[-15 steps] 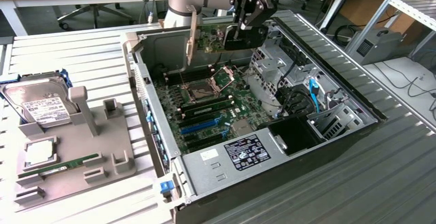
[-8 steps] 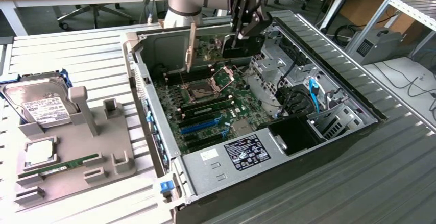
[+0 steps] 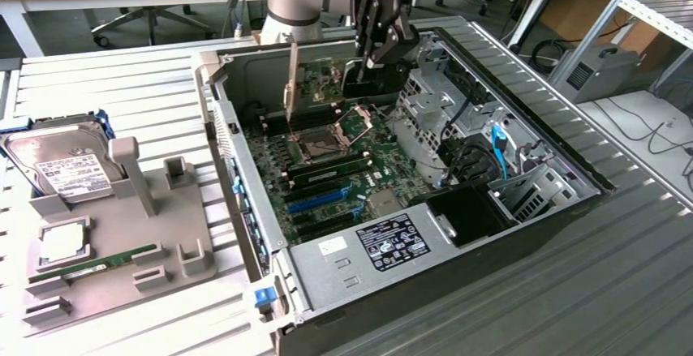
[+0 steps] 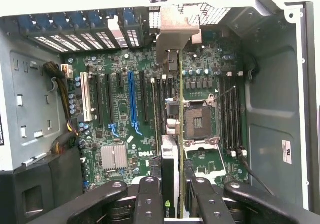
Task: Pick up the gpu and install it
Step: 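Insert the gpu into the slot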
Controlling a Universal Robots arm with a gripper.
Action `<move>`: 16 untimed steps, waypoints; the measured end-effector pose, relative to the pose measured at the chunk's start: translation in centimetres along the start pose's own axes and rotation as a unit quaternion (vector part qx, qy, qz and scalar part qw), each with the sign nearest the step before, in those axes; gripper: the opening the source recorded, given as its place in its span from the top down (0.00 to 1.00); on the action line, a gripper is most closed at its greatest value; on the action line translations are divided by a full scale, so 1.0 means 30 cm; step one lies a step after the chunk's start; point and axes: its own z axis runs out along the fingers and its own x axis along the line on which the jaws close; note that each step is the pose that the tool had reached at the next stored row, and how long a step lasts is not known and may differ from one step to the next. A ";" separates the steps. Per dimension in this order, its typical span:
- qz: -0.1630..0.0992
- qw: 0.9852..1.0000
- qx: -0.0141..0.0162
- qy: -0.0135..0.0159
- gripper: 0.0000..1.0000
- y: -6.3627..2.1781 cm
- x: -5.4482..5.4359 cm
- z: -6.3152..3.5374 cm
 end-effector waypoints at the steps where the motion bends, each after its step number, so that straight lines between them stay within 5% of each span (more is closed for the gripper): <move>1: 0.000 1.000 0.000 0.000 0.73 0.000 0.000 0.000; 16: 0.000 1.000 0.001 0.000 0.73 -0.001 0.001 0.040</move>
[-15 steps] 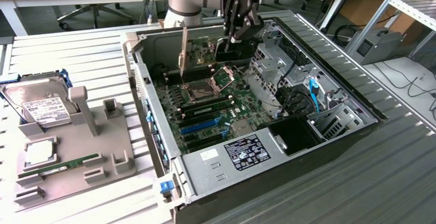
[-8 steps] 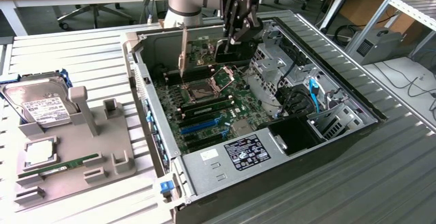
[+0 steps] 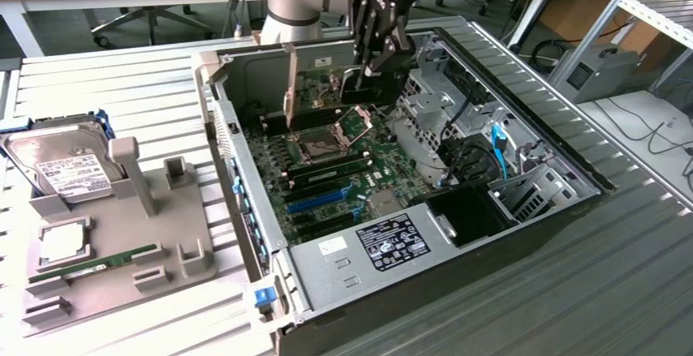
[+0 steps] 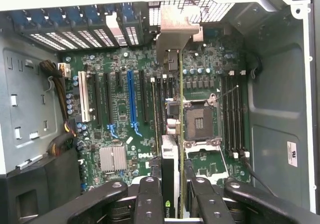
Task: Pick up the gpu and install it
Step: 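Insert the gpu into the slot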
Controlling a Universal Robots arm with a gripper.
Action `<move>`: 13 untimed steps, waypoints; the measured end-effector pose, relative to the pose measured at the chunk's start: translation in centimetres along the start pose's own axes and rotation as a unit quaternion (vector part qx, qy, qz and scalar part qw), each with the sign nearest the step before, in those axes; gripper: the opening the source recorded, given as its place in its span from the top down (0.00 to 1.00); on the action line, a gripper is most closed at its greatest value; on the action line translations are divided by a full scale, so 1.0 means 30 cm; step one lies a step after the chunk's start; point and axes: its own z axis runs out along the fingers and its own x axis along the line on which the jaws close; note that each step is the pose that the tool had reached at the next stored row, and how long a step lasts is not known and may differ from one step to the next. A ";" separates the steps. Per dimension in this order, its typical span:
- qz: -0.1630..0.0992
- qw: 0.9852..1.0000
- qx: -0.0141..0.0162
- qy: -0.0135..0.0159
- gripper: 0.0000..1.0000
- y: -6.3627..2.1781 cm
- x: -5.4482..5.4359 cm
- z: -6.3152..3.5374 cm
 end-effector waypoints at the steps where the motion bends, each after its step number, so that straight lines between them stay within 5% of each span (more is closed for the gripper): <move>1: 0.000 1.000 0.000 0.000 0.73 0.000 0.000 0.003; 13: -0.003 1.000 0.001 -0.001 0.73 0.000 0.017 0.011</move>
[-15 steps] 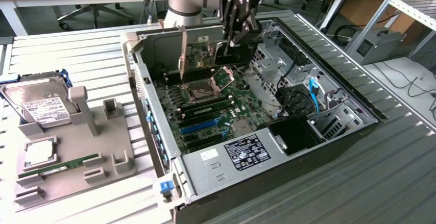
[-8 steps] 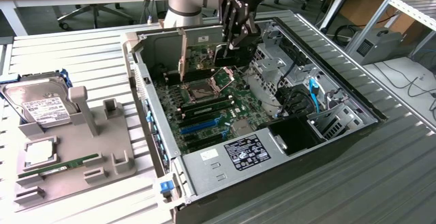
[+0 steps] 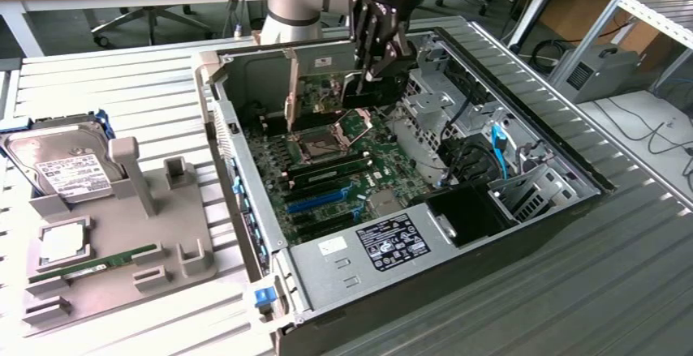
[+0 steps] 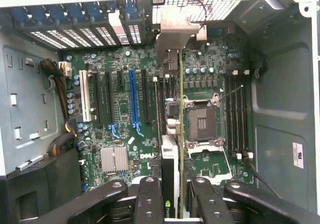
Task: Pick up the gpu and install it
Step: 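Insert the gpu into the slot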
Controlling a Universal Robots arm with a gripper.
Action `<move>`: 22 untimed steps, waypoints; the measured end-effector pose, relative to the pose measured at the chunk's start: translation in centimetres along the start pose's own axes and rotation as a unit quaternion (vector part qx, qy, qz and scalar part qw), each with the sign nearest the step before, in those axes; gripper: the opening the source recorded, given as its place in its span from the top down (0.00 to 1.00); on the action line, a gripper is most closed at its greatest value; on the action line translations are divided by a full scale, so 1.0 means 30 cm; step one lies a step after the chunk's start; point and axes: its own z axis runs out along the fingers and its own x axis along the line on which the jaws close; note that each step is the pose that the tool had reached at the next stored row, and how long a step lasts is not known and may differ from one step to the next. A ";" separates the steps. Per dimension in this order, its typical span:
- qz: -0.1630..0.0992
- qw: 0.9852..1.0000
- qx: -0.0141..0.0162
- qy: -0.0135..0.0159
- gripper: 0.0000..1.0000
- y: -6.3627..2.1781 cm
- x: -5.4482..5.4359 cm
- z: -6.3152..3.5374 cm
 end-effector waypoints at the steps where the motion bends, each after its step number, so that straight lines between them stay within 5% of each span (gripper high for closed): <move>1: -0.001 1.000 0.000 0.000 0.73 0.000 0.003 0.000; 8: -0.009 1.000 0.003 -0.001 0.73 0.001 0.036 0.001; 22: -0.017 1.000 0.008 -0.004 0.73 0.015 0.039 0.006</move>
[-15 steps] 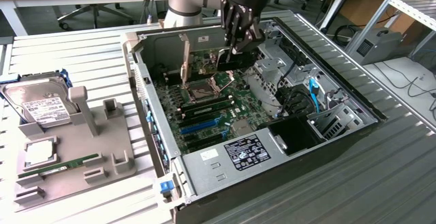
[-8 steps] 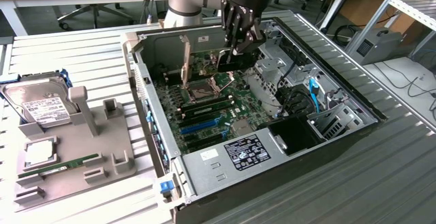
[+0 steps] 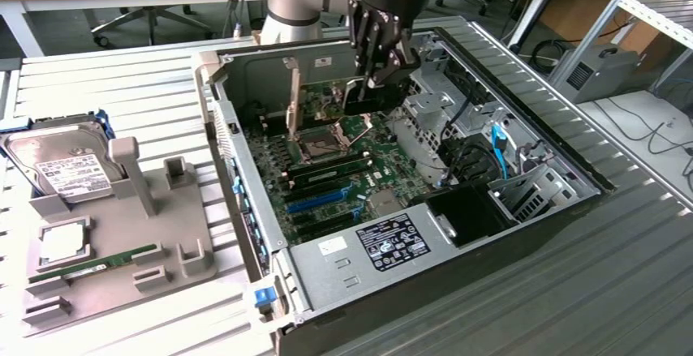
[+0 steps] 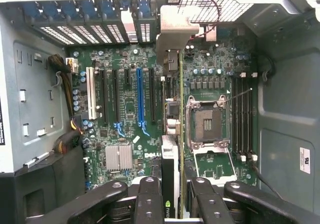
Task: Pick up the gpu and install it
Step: 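Insert the gpu into the slot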
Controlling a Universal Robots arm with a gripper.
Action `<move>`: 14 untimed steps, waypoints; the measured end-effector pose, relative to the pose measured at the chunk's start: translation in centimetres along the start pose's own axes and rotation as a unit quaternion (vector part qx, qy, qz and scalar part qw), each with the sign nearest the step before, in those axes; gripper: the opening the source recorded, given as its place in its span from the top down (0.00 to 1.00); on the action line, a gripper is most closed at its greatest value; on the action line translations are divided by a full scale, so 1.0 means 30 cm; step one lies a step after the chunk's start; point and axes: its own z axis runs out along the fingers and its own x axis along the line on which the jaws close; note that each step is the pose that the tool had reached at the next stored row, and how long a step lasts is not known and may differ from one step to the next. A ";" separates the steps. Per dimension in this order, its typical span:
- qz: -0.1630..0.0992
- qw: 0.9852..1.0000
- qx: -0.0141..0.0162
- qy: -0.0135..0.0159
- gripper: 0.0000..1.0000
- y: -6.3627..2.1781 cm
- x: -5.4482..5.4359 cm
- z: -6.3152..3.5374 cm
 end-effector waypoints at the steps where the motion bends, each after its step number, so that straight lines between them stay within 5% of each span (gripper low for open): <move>1: -0.001 1.000 0.001 0.000 0.73 0.000 0.000 0.003; 4: -0.003 1.000 0.004 0.000 0.73 0.005 0.001 0.011; 14: 0.000 1.000 0.004 0.000 0.73 0.009 0.011 0.031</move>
